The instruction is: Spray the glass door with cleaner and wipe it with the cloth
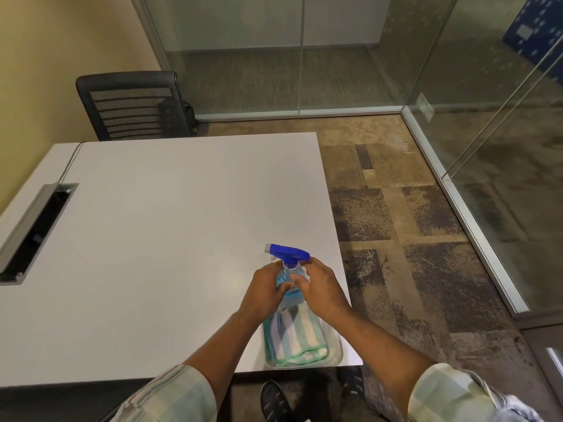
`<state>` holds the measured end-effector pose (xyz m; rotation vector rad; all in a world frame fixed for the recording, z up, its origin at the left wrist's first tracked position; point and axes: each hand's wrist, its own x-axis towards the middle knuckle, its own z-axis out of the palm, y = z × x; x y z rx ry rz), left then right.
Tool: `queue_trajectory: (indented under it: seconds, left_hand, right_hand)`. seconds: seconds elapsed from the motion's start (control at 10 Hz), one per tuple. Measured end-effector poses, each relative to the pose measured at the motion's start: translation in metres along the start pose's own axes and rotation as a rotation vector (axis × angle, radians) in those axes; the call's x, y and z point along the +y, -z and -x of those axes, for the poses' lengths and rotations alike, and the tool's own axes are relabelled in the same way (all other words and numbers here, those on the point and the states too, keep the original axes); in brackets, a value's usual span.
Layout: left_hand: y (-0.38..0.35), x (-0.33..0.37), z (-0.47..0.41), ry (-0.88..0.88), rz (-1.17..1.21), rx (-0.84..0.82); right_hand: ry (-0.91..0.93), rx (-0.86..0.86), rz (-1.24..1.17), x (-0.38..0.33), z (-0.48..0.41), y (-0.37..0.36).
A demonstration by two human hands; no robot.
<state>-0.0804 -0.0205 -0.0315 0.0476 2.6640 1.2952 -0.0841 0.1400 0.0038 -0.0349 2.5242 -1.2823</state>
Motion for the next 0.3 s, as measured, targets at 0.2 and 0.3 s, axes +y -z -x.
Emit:
queue_trajectory:
  seconds: [0.2, 0.3]
  left_hand:
    - [-0.006, -0.008, 0.004, -0.013, 0.042, 0.014]
    - [-0.013, -0.022, 0.004, -0.029, 0.009, 0.015]
  right_hand:
    - [0.008, 0.012, 0.084, 0.001, 0.004, -0.004]
    - [-0.004, 0.030, 0.161, 0.005, 0.010, -0.007]
